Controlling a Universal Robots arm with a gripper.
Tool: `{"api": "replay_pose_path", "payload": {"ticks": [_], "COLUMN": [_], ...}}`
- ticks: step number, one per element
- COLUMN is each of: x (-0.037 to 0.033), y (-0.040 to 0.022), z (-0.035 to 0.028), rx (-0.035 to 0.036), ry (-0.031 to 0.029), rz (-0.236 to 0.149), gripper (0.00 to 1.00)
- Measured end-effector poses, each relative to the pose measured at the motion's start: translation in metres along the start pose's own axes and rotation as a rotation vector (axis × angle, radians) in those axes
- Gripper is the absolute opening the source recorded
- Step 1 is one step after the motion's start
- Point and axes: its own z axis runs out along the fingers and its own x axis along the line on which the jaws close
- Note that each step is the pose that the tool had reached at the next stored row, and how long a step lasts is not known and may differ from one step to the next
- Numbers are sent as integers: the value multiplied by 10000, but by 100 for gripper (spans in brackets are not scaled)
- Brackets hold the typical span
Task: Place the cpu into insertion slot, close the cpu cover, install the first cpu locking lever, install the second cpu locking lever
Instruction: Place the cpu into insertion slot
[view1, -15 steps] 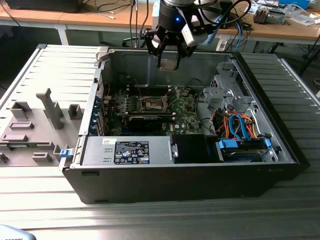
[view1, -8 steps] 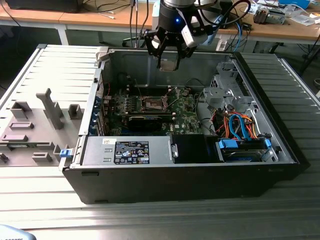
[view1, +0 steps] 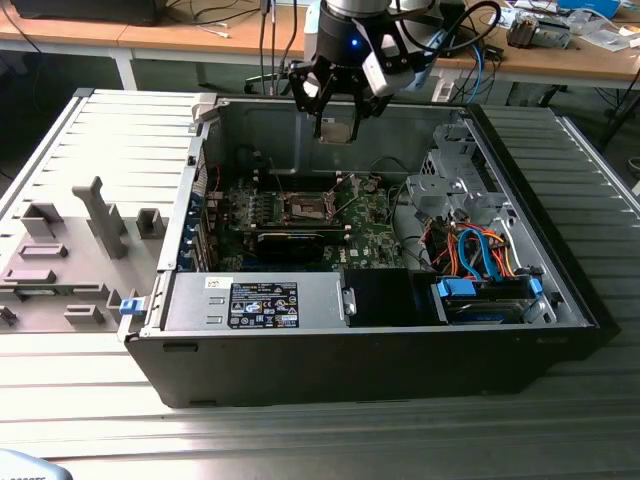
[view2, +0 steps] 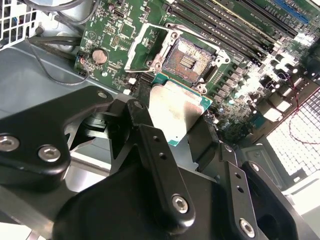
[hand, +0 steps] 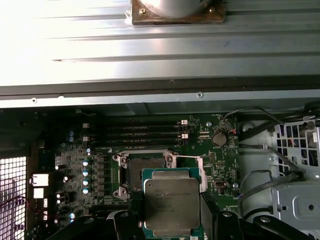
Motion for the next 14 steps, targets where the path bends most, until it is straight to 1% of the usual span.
{"api": "replay_pose_path", "payload": {"ticks": [14], "x": [-1], "y": [-3], "z": [31], "rx": [0], "ry": [0], "rz": [0], "gripper": [54]}}
